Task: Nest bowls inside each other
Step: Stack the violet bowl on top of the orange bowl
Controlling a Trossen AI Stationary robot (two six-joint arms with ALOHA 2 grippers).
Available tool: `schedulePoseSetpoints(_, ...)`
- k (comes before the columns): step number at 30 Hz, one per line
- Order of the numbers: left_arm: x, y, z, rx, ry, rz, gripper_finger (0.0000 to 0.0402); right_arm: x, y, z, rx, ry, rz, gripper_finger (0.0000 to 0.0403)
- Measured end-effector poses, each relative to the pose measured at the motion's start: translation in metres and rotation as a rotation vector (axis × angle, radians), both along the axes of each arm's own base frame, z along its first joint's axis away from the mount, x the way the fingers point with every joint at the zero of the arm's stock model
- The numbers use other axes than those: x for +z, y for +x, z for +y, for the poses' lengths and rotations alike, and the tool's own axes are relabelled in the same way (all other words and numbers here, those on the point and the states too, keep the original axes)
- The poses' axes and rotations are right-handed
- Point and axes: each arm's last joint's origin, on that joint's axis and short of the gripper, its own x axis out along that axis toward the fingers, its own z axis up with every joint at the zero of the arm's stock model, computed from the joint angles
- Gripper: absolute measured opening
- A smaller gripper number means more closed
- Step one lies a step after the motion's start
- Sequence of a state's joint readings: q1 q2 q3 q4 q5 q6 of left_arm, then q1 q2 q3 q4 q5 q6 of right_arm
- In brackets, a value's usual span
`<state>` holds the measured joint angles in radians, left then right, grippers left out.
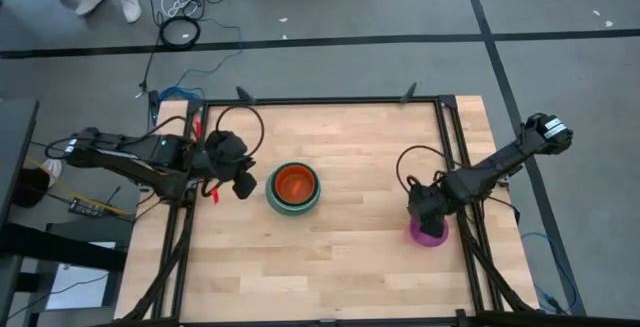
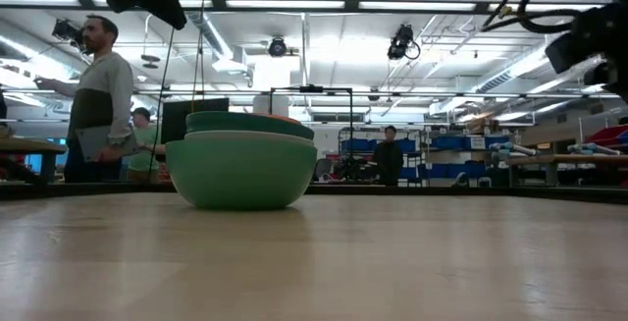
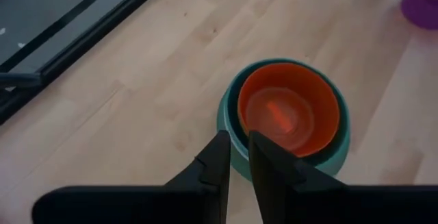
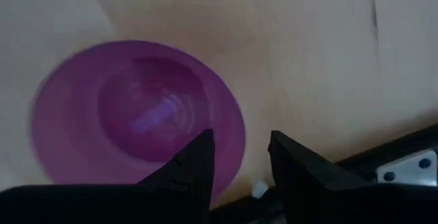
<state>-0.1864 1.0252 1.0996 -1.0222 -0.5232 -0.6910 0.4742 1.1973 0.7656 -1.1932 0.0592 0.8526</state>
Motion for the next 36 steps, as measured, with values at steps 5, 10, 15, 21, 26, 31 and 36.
schedulePoseSetpoints(5, -0.006, 0.003, 0.0, 0.007, 0.006, -0.009, 0.0063, -0.017, -0.008, -0.001, -0.004, -0.034, 0.025, 0.0122)
schedulePoseSetpoints(10, -0.011, 0.003, 0.0, 0.009, 0.009, -0.002, 0.0063, -0.039, -0.011, 0.0, -0.028, 0.012, -0.011, 0.0117)
schedulePoseSetpoints(15, -0.011, 0.003, 0.0, 0.009, 0.009, -0.001, 0.0063, -0.057, -0.016, -0.003, -0.069, 0.021, -0.032, 0.0113)
schedulePoseSetpoints(21, -0.011, 0.003, 0.0, 0.014, 0.015, -0.002, 0.0063, -0.065, -0.018, -0.004, -0.065, 0.035, -0.043, 0.0068)
schedulePoseSetpoints(26, -0.011, 0.003, 0.001, 0.032, 0.039, -0.007, 0.0063, -0.056, -0.012, 0.0, -0.012, 0.069, -0.051, 0.0009)
schedulePoseSetpoints(31, -0.01, 0.004, 0.001, 0.032, 0.037, -0.023, 0.0063, -0.035, 0.001, 0.001, 0.01, 0.035, -0.105, 0.0001)
schedulePoseSetpoints(36, -0.009, 0.006, 0.001, 0.032, 0.041, -0.037, 0.0063, -0.001, 0.031, -0.012, 0.017, -0.005, -0.266, 0.0)
